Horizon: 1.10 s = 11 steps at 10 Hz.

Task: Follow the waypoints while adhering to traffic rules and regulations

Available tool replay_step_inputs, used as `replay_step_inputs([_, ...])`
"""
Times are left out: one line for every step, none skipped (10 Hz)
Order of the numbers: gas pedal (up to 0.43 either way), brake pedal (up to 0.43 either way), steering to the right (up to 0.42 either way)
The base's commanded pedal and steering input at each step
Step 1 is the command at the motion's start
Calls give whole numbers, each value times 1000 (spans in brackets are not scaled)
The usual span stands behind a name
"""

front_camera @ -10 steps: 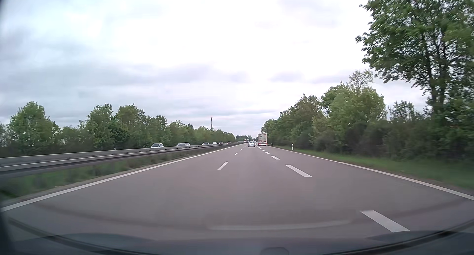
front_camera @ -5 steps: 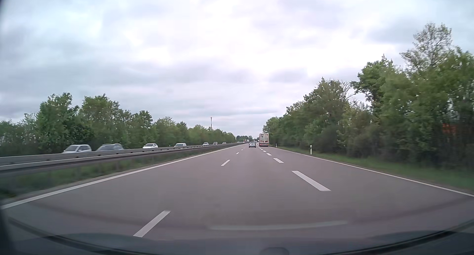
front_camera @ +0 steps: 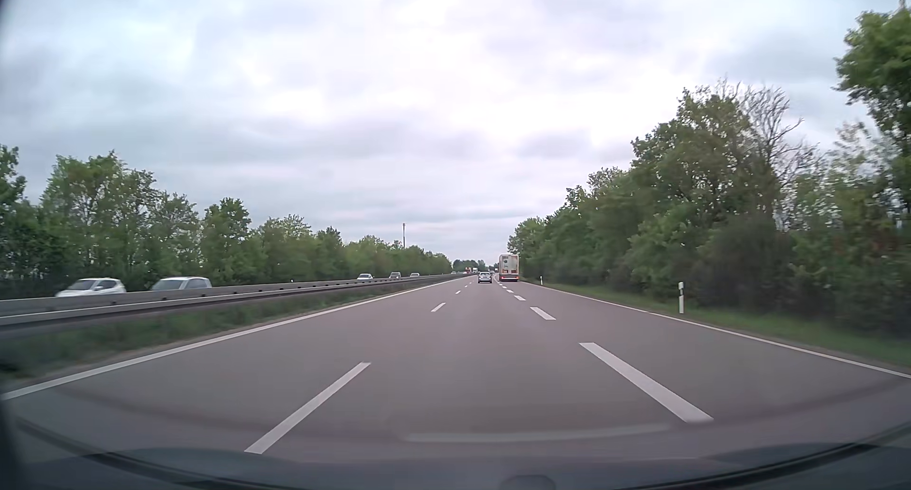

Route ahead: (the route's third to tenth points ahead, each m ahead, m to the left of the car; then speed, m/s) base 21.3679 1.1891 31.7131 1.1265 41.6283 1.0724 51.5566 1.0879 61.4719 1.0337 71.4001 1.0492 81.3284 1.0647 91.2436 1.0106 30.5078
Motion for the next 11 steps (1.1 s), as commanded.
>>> replay_step_inputs([177, 0, -1])
replay_step_inputs([177, 0, -1])
replay_step_inputs([177, 0, -1])
replay_step_inputs([189, 0, -1])
replay_step_inputs([189, 0, -1])
replay_step_inputs([197, 0, -1])
replay_step_inputs([197, 0, -1])
replay_step_inputs([197, 0, -1])
replay_step_inputs([209, 0, 0])
replay_step_inputs([209, 0, 0])
replay_step_inputs([209, 0, -1])
